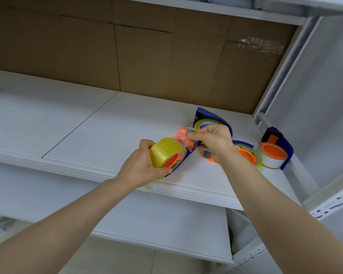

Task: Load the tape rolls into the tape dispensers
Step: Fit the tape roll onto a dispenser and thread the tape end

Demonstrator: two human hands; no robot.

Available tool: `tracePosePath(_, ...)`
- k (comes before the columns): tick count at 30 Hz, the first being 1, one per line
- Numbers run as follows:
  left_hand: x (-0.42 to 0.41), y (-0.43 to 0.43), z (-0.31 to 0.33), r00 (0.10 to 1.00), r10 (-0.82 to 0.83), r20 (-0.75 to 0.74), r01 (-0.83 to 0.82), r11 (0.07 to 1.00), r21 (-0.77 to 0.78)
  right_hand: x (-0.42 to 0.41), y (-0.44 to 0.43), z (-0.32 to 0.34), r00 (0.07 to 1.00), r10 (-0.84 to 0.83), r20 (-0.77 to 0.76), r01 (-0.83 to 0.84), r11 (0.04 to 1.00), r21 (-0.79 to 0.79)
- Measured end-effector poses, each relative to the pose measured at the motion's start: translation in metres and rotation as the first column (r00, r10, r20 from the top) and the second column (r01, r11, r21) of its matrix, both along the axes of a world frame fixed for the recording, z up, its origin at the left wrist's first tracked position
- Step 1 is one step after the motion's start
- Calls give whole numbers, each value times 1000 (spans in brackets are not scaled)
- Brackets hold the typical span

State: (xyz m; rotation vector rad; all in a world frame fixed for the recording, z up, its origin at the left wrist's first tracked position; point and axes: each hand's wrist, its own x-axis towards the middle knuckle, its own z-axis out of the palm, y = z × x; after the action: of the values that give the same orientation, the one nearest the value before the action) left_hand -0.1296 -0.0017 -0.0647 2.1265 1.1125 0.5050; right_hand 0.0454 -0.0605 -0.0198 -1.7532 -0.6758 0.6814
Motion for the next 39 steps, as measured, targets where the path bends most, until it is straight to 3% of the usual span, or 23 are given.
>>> tracePosePath(5,3,2,20,973,-4,229,85,933,-348,-7,5,-5,985,-55,162,52,998,21)
tracePosePath(13,13,5,27,912,239,334,-32,852,-522,-11,-5,1,954,14,300,-16,1000,3)
tracePosePath(16,14,2,24,895,266,358,-39,846,-531,-8,-9,4,837,48,545,-27,999,-47)
tracePosePath(19,17,-3,24,902,246,354,-35,860,-510,-12,-10,6,792,100,603,-52,994,-97)
tracePosePath(23,22,-8,19,902,242,359,-53,885,-463,-12,-9,1,725,31,688,27,997,-74)
tracePosePath(31,30,-10,13,911,253,325,-135,929,-346,-8,-11,-5,844,-10,537,69,993,-91)
tracePosePath(39,37,-10,8,939,225,261,-167,960,-227,-2,-9,-6,827,29,561,93,978,-187)
